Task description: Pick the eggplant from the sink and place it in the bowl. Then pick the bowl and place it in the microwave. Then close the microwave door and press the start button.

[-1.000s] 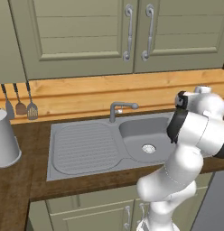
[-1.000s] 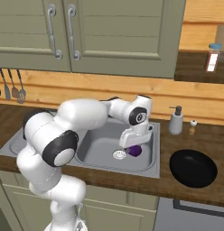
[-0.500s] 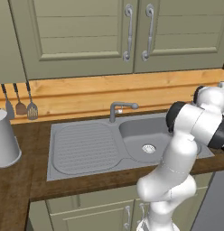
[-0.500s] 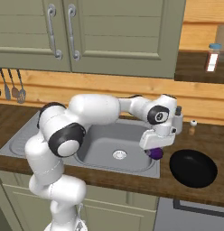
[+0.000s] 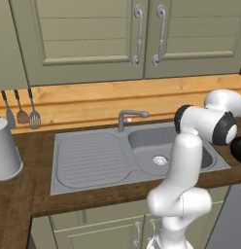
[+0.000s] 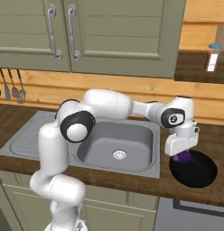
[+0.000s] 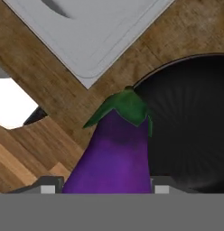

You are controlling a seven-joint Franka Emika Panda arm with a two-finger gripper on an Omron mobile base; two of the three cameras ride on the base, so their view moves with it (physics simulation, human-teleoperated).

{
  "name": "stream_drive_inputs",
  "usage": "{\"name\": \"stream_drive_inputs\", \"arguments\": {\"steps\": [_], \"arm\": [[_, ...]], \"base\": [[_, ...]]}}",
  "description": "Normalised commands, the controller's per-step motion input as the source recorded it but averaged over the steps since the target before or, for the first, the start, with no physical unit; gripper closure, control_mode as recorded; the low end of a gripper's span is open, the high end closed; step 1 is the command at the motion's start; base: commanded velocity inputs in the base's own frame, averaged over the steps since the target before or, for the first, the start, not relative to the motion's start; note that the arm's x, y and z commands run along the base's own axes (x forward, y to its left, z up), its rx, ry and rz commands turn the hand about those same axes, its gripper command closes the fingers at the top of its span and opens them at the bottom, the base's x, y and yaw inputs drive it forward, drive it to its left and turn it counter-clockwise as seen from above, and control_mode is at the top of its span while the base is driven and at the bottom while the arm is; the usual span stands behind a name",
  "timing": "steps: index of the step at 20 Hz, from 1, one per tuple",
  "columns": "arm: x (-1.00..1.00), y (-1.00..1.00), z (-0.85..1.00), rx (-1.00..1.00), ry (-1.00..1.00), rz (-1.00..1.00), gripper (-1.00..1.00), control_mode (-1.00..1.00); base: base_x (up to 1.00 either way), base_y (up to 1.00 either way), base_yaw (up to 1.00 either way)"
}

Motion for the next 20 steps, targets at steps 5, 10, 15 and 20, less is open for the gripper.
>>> {"name": "stream_drive_inputs", "arguments": {"steps": [5, 10, 15, 20], "arm": [[0.24, -0.56, -0.05, -0.19, -0.03, 0.11, 1.0, -1.0], [0.31, -0.48, -0.5, -0.02, -0.04, 0.06, 1.0, -1.0], [0.29, -0.12, -0.47, 0.0, -0.06, 0.02, 1.0, -1.0], [0.17, -0.11, -0.09, 0.03, -0.04, 0.01, -1.0, -1.0]], "base": [[0.0, 0.0, 0.0], [0.0, 0.0, 0.0], [0.0, 0.0, 0.0], [0.0, 0.0, 0.0]]}}
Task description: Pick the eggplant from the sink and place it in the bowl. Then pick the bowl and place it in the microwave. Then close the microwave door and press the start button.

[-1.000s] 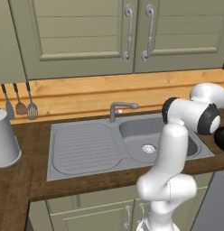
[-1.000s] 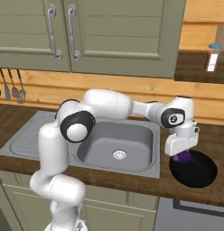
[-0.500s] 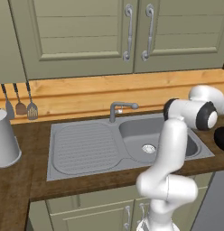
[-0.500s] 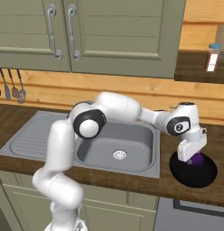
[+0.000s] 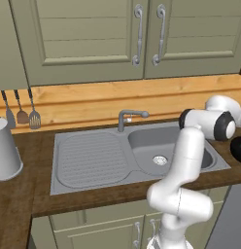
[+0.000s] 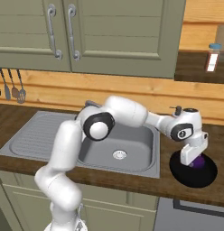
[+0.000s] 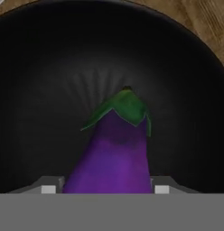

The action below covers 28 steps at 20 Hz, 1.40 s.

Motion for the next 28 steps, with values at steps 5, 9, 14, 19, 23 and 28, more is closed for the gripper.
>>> {"name": "stream_drive_inputs", "arguments": {"steps": [5, 9, 14, 19, 23, 28], "arm": [[-0.03, -0.1, 0.0, 0.07, -0.08, 0.0, -1.0, -1.0], [-0.06, 0.32, 0.04, 0.0, -0.12, 0.0, -1.0, -1.0], [-0.13, 0.79, 0.18, -0.01, -0.13, -0.01, -1.0, -1.0], [-0.07, 1.0, 0.07, 0.0, -0.01, -0.2, -1.0, -1.0], [0.08, 0.62, -0.15, -0.01, 0.08, -0.4, -1.0, -1.0], [0.28, -0.04, -0.24, -0.01, 0.08, -0.34, -1.0, -1.0]], "base": [[0.0, 0.0, 0.0], [0.0, 0.0, 0.0], [0.0, 0.0, 0.0], [0.0, 0.0, 0.0], [0.0, 0.0, 0.0], [0.0, 0.0, 0.0]]}}
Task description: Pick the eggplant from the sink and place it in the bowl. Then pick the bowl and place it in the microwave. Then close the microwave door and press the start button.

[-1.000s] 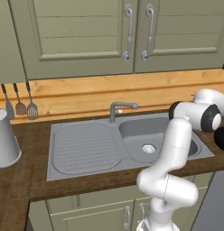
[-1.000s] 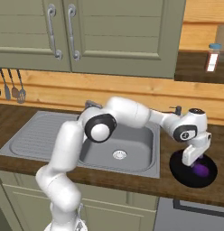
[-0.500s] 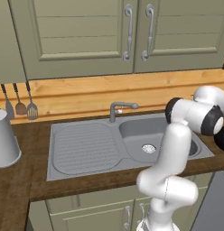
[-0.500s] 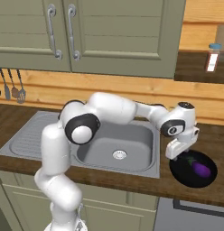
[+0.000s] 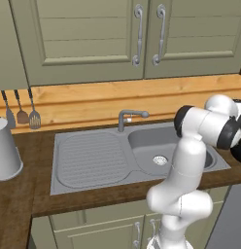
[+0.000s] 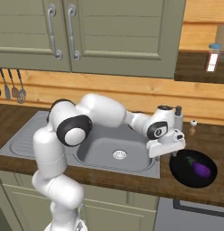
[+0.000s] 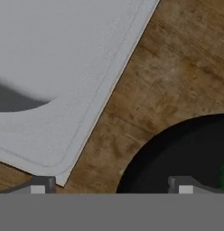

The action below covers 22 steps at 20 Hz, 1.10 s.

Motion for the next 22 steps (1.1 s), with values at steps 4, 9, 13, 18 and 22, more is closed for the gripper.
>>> {"name": "stream_drive_inputs", "arguments": {"steps": [4, 9, 13, 18, 22], "arm": [[0.12, -0.29, -0.19, 0.0, 0.03, -0.24, -1.0, -1.0], [0.0, -0.39, -0.08, -0.01, 0.0, -0.17, -1.0, -1.0], [0.04, -0.28, -0.34, 0.0, 0.0, -0.07, -1.0, -1.0], [0.02, -0.08, -0.45, 0.0, 0.0, 0.0, 1.0, -1.0], [-0.16, 0.0, -0.02, 0.0, 0.0, -0.04, 1.0, -1.0]], "base": [[0.0, 0.0, 0.0], [0.0, 0.0, 0.0], [0.0, 0.0, 0.0], [0.0, 0.0, 0.0], [0.0, 0.0, 0.0]]}}
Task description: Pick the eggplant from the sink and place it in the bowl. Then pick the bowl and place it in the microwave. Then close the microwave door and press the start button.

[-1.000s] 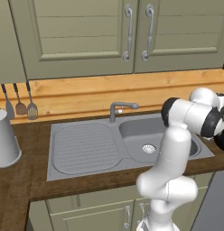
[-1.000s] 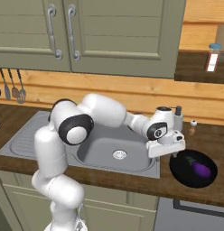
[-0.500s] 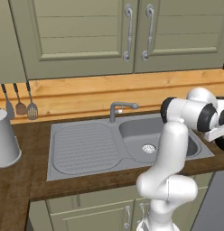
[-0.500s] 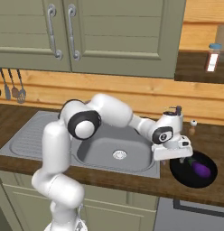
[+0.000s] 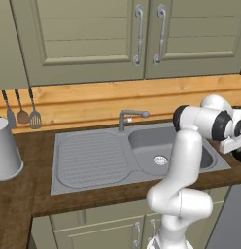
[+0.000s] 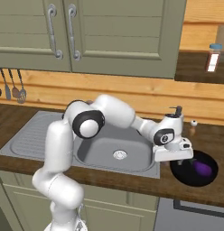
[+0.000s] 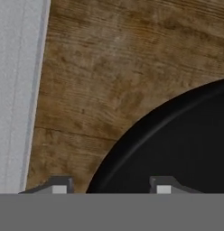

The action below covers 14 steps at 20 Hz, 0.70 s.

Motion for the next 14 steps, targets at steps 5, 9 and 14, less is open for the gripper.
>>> {"name": "stream_drive_inputs", "arguments": {"steps": [5, 9, 14], "arm": [[-0.24, 0.17, 0.3, 0.03, -0.02, 0.0, 1.0, -1.0], [-0.34, 0.38, 0.96, -0.1, 0.0, 0.05, 1.0, -1.0], [-0.45, 0.46, 1.0, -0.17, 0.0, 0.08, 1.0, -1.0]], "base": [[0.0, 0.0, 0.0], [0.0, 0.0, 0.0], [0.0, 0.0, 0.0]]}}
